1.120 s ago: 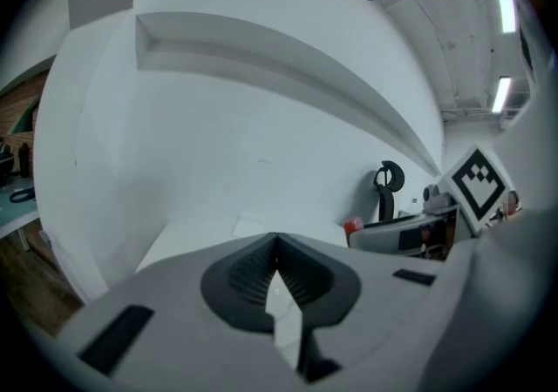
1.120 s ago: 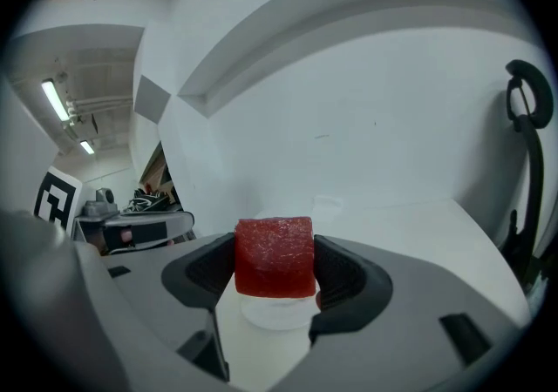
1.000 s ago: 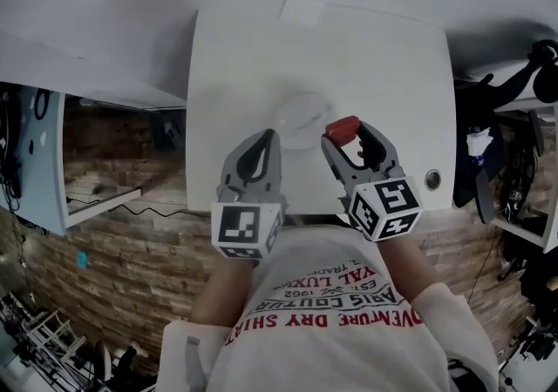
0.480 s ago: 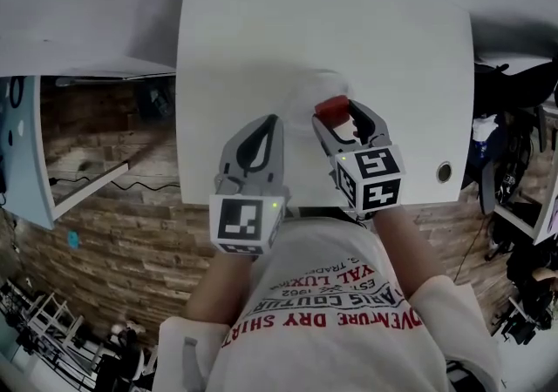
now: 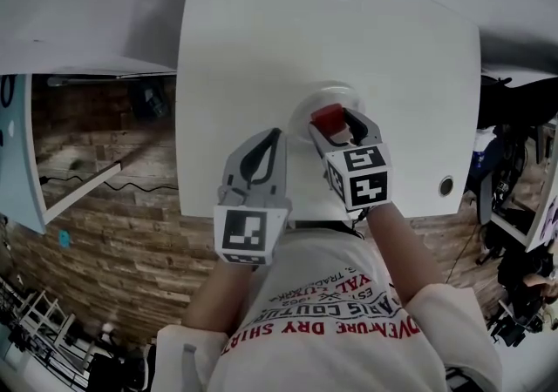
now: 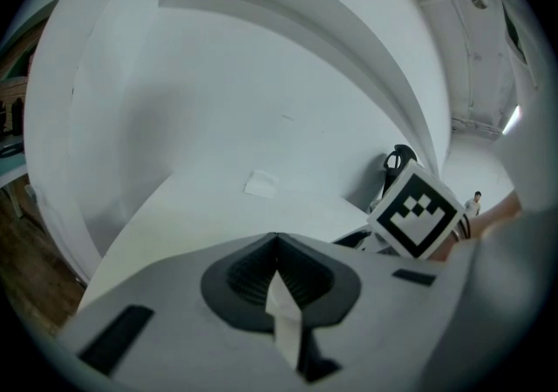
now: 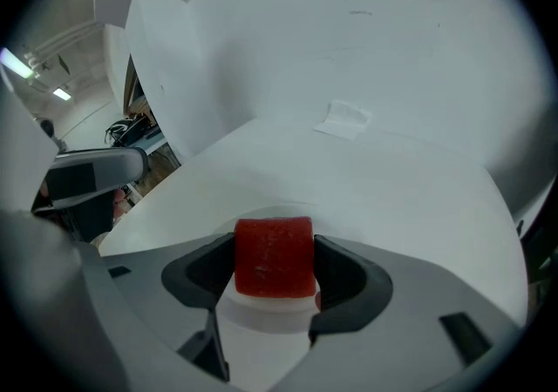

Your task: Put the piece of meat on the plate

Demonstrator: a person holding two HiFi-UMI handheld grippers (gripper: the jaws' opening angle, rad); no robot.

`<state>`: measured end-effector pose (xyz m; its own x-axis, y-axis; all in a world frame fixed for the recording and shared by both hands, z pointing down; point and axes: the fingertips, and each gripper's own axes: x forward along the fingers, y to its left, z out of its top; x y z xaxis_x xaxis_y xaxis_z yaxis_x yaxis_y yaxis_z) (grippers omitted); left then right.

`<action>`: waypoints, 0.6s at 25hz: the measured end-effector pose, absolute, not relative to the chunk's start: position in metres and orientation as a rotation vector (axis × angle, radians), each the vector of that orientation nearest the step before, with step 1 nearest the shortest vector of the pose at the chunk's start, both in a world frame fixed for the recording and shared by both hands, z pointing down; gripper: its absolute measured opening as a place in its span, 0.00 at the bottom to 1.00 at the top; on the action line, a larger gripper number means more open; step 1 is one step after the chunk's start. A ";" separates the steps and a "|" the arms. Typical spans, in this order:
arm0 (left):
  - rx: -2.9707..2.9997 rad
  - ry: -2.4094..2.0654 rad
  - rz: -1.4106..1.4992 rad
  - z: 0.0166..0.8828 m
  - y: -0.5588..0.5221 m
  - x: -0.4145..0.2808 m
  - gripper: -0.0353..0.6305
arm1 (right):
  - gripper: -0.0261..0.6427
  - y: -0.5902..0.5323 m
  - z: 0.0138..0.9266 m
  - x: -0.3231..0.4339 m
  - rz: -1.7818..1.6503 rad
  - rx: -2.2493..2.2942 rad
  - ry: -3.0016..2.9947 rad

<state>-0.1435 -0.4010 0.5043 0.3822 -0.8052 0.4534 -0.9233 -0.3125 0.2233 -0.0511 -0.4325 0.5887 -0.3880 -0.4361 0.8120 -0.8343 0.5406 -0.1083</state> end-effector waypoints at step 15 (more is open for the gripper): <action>2.172 -1.480 0.347 0.513 -0.398 -0.154 0.06 | 0.46 -0.433 0.605 -0.061 0.657 1.002 -1.977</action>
